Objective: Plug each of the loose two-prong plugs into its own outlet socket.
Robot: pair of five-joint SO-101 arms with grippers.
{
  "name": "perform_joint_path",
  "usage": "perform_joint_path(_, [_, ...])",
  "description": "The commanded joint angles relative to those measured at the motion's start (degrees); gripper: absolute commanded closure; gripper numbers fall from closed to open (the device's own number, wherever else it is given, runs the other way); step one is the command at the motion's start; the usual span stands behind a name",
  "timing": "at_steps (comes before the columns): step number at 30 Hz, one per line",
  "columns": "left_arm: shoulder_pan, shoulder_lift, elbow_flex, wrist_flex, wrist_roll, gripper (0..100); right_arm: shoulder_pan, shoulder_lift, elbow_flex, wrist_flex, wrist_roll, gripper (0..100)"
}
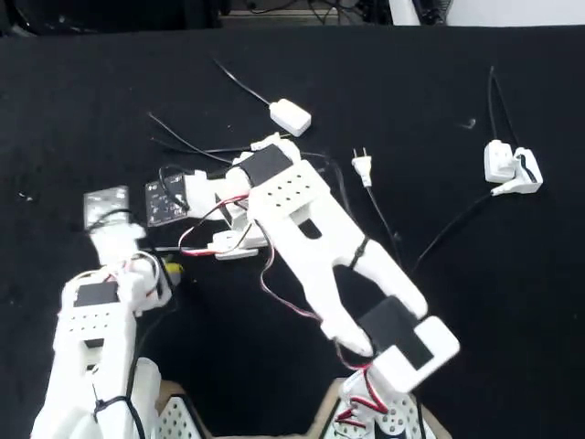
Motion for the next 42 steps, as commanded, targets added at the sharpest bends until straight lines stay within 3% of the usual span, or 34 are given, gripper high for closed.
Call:
perform_joint_path(1, [-4.53, 0.26, -4.44, -1.05, 7.74, 74, 0.53, -4.97, -0.84, 0.62, 0.00, 74.2])
perform_joint_path(7, [-15.87, 0.79, -4.18, -7.38, 17.23, 74, -3.25, -2.68, -0.66, -4.92, -16.88, 74.0])
perform_joint_path(13, [-27.38, 0.79, -4.79, -9.05, 23.12, 74, -4.84, 5.05, -1.01, -7.74, -18.46, 74.0])
perform_joint_path(24, [-27.91, 0.26, -4.79, -8.70, 23.03, 74, -2.81, 16.57, -1.01, -13.89, -6.95, 74.0])
perform_joint_path(32, [-27.82, 0.26, -4.79, -8.79, 23.03, 74, -2.20, 22.64, -2.59, -17.05, -6.59, 74.5])
perform_joint_path(34, [-27.82, 0.26, -4.79, -8.79, 23.03, 74, -0.97, 24.13, -4.35, -16.70, -6.59, 79.7])
perform_joint_path(37, [-27.74, 0.26, -4.79, -8.79, 23.03, 74, 1.05, 24.57, -8.13, -13.63, -6.86, 99.8])
perform_joint_path(42, [-27.65, 0.26, -4.79, -8.79, 23.03, 74, 4.22, 20.35, -15.08, -2.81, -11.78, 98.8])
